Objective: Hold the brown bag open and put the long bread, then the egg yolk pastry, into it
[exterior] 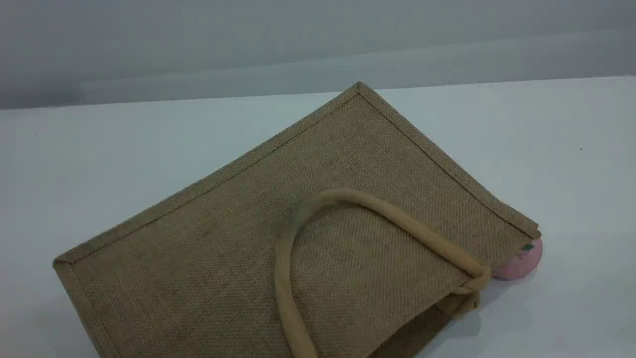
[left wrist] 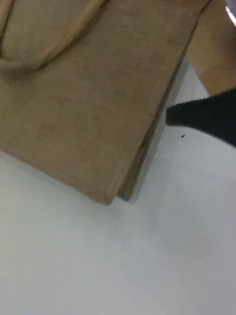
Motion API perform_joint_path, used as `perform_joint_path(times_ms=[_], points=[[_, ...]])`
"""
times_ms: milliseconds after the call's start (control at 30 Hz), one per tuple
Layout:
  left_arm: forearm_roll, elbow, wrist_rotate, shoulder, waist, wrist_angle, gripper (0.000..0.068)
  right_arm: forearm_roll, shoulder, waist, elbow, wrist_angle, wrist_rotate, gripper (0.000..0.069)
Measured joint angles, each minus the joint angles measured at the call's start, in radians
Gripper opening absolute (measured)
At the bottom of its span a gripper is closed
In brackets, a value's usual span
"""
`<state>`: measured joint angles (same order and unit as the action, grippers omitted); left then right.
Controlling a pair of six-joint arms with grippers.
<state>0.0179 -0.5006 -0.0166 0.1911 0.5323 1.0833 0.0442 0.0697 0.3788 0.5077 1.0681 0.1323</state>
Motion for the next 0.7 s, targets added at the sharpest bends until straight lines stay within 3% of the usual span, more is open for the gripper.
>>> perform_joint_path(times_ms=[200, 433, 600, 700], points=[[0.000, -0.001, 0.000, -0.037, 0.000, -0.006, 0.0503, -0.002, 0.000, -0.015, 0.000, 0.000, -0.002, 0.0460], [-0.001, -0.002, 0.000, -0.037, 0.000, -0.004, 0.0503, -0.008, -0.049, -0.251, 0.000, -0.001, -0.005, 0.0460], [-0.001, -0.002, 0.000, -0.036, -0.002, -0.004, 0.0503, -0.012, -0.071, -0.310, 0.000, -0.001, -0.006, 0.0460], [-0.002, -0.003, 0.004, -0.035, -0.059, -0.004, 0.0503, -0.015, -0.071, -0.321, 0.000, -0.001, -0.006, 0.0460]])
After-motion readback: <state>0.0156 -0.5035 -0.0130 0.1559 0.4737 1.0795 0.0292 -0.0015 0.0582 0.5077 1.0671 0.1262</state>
